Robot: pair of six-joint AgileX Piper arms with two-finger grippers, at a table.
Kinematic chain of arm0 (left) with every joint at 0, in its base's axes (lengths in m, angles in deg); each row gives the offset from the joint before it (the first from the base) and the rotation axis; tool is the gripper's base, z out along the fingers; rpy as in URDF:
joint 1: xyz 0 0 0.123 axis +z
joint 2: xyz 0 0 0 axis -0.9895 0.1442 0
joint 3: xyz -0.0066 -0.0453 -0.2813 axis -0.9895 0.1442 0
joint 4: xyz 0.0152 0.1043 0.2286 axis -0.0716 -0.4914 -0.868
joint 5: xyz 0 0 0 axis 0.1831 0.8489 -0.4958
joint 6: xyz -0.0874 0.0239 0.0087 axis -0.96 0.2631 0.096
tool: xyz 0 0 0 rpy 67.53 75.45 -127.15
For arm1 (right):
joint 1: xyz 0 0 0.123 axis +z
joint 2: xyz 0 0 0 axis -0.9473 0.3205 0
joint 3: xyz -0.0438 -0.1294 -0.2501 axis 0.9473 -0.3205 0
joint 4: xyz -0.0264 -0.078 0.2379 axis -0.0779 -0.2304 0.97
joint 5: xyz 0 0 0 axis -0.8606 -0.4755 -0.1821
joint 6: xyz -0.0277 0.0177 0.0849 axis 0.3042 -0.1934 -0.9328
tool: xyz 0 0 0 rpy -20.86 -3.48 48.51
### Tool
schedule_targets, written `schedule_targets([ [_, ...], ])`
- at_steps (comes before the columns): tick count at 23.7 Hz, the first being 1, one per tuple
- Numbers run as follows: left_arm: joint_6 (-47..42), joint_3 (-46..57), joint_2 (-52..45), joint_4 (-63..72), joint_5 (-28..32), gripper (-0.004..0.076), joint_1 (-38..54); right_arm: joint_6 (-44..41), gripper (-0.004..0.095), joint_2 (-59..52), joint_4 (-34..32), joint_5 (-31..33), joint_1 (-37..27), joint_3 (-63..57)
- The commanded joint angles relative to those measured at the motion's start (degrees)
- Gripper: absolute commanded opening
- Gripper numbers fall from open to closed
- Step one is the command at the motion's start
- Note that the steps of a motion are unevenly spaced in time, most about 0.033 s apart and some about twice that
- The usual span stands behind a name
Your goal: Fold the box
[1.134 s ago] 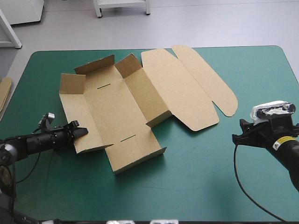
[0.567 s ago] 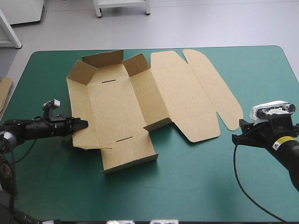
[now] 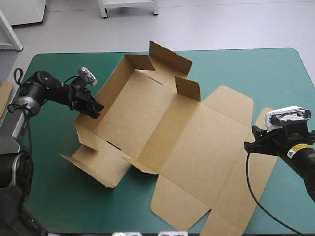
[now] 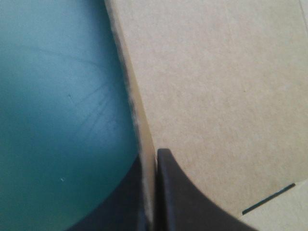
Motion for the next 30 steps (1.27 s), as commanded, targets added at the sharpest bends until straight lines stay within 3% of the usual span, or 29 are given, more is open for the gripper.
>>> schedule_targets([
  [1,4.0,-9.9,-0.1,-5.9,1.0,-0.0008,-5.6,0.3,0.0554,0.1,-0.1,-3.2,-0.2,2.2],
  [6,11.0,-20.6,2.5,-8.1,7.1,-0.0008,-13.8,0.3,0.0554,0.1,0.9,-3.1,-0.2,2.2],
  [9,11.3,-22.0,2.4,-11.7,9.2,-0.0008,-20.4,0.2,0.0554,0.1,7.6,-4.5,-0.2,2.2],
  [14,9.6,-22.0,2.4,-27.9,12.4,-0.0009,-29.7,-3.6,0.0554,0.1,1.3,-5.0,-0.2,2.2],
  [17,4.0,-22.0,1.3,-39.3,17.7,-0.0009,-34.8,-6.5,0.0554,0.1,-8.4,1.5,-0.2,3.4],
  [19,0.7,-22.0,0.6,-41.6,19.3,-0.0009,-36.2,-7.0,0.0554,0.1,-10.2,4.2,-0.2,4.6],
  [23,-12.0,-21.8,-0.4,-46.6,19.1,-0.0009,-38.8,-7.5,0.0554,0.8,-10.8,4.6,-0.2,7.7],
  [30,-23.0,-16.4,-1.4,-58.1,20.1,-0.0009,-44.4,-7.5,0.0554,7.5,-10.8,4.6,-0.2,13.8],
])
